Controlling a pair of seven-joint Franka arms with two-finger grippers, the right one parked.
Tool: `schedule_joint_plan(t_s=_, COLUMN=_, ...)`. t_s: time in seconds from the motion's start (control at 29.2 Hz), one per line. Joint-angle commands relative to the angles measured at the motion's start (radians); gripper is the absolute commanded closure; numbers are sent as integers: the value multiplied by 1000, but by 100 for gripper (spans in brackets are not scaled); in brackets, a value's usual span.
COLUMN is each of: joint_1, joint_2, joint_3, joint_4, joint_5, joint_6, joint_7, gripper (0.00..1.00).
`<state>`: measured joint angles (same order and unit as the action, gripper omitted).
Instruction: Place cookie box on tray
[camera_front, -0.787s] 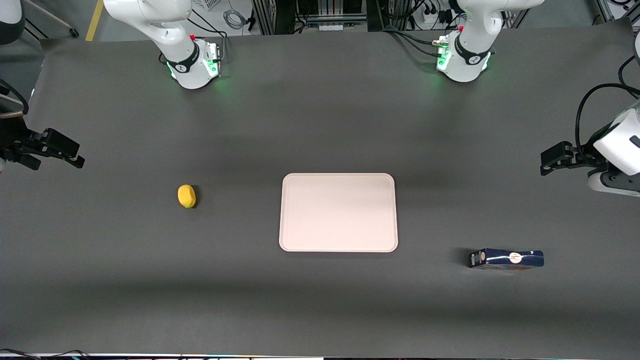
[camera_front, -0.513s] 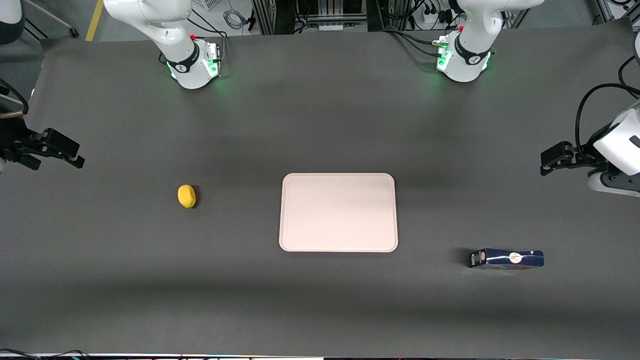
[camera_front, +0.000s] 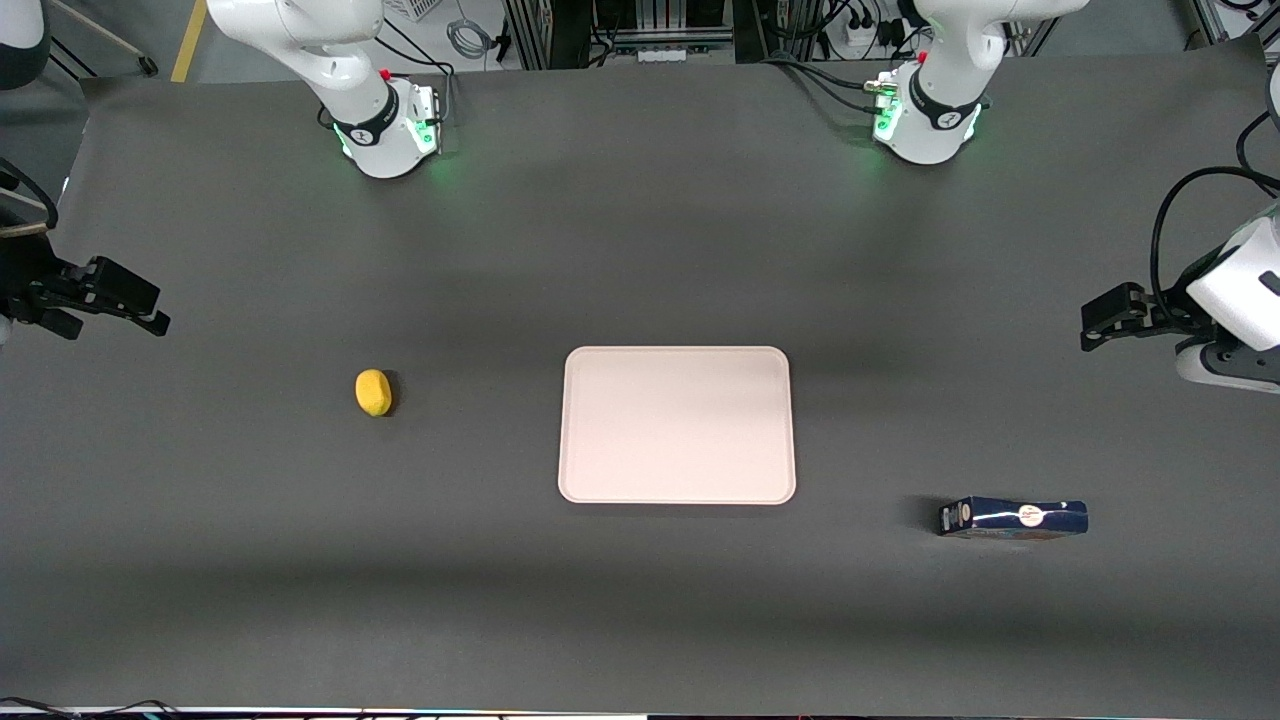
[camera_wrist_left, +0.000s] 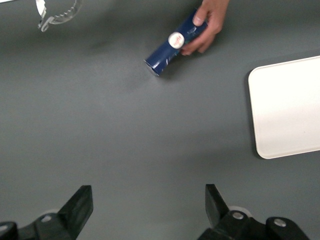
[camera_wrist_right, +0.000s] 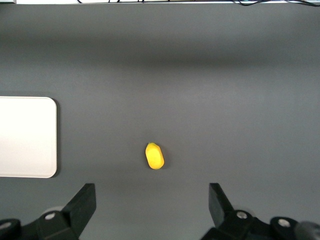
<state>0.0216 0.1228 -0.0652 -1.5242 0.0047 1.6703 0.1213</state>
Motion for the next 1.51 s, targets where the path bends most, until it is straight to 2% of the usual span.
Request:
schedule_joint_plan(t_s=0.0, joint_1=9, joint_2=0, joint_3=-8, joint_4=12, joint_5=-2, joint_6=-11, joint_7=12, gripper=0)
schedule_joint_plan(t_s=1.33, joint_1=9, joint_2=0, joint_3=-8, joint_4=15, joint_5=14, joint_6=-11, joint_7=12, gripper=0)
schedule_joint_plan(t_s=1.47, joint_1=9, joint_2=5, joint_3=-8, joint_4=25, joint_5=15, joint_6=-9, joint_7=82, gripper=0)
